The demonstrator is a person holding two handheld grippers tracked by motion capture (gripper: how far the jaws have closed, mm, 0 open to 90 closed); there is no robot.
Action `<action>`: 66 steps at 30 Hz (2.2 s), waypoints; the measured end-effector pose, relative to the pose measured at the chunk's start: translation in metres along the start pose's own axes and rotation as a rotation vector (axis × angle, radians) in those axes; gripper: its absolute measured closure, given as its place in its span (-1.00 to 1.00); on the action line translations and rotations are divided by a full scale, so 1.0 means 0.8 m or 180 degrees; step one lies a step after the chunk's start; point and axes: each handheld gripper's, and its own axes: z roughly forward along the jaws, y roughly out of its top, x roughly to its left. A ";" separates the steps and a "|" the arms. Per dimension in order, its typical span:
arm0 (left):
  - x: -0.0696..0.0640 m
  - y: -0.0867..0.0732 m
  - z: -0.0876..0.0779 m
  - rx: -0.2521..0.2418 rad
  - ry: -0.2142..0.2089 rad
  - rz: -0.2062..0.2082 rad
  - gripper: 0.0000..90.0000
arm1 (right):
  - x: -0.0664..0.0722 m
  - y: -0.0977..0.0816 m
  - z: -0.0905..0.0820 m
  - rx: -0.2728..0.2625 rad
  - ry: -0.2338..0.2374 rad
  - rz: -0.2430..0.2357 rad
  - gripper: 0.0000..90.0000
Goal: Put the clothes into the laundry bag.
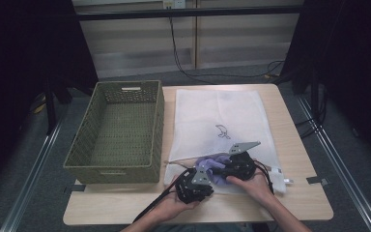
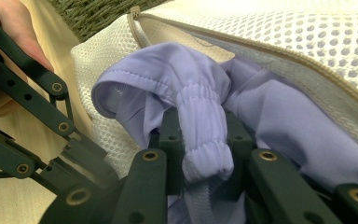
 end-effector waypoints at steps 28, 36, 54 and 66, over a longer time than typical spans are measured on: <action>0.003 -0.001 0.001 -0.0028 -0.0060 -0.0014 0.87 | -0.020 0.018 0.018 0.0069 -0.0225 0.0044 0.60; 0.005 0.001 0.000 0.0027 -0.0071 0.0045 0.88 | -0.030 0.022 0.027 0.0016 -0.0318 0.0133 0.58; 0.006 0.001 0.000 0.0022 -0.0106 0.0046 0.88 | -0.042 0.029 0.034 -0.0064 -0.0419 0.0218 0.56; 0.008 0.000 0.000 -0.0004 -0.0151 0.0049 0.88 | -0.050 0.037 0.042 -0.0081 -0.0530 0.0232 0.48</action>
